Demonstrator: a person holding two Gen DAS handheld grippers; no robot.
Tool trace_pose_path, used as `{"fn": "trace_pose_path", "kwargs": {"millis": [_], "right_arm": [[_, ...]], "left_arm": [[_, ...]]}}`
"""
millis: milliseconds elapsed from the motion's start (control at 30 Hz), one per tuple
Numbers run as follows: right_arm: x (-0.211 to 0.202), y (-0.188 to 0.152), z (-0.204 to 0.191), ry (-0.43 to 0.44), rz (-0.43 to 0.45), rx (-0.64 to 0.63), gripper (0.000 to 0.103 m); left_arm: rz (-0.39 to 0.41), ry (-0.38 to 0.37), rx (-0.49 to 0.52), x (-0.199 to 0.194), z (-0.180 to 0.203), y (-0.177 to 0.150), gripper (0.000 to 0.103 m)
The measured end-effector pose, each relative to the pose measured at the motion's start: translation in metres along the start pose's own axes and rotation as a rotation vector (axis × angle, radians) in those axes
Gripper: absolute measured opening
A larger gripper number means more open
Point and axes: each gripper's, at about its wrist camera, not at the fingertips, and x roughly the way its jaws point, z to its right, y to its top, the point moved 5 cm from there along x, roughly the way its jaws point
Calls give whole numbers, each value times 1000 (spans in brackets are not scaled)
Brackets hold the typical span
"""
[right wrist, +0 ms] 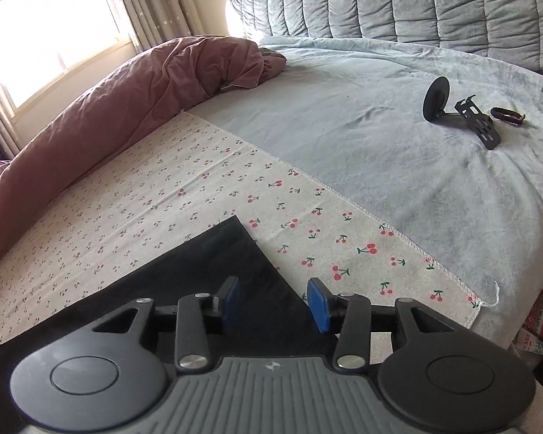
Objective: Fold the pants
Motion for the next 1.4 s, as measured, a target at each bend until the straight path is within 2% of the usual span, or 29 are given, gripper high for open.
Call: {"fn": "trace_pose_path", "kwargs": {"millis": [233,333,367,467,633,700,800,900,967,1033,1233,1400], "right_arm": [[52,14,-12,-36,2,75,44],[70,6,-14,7,-13,101,43],[75,5,-16,0,-27,91,43],[81,8,-17,-17,3,55,42],[89,11,-16,14,26,60,36],[91,14,-14,16,39,70,33],[94,19,-9,31,52,99,32],[98,20,-8,69,53,108,32],[102,20,-10,85,48,107,26],[104,18,-11,74,42,103,4],[93,22,-15,86,127,73,1],[103,22,-18,87,144,49,1]], "left_arm": [[-91,220,-33,28,-90,27,68],[-127,269,-51,47,-127,34,68],[-133,278,-58,53,-136,37,65],[-150,266,-101,79,-161,42,61],[-174,151,-247,119,-180,50,37],[-165,138,-275,126,-180,53,25],[-158,133,-289,130,-182,55,17],[-149,128,-312,129,-185,54,13],[-138,124,-329,128,-186,54,8],[-126,125,-342,126,-187,54,4],[-59,129,-383,114,-186,57,1],[-42,140,-406,115,-187,54,1]]}}
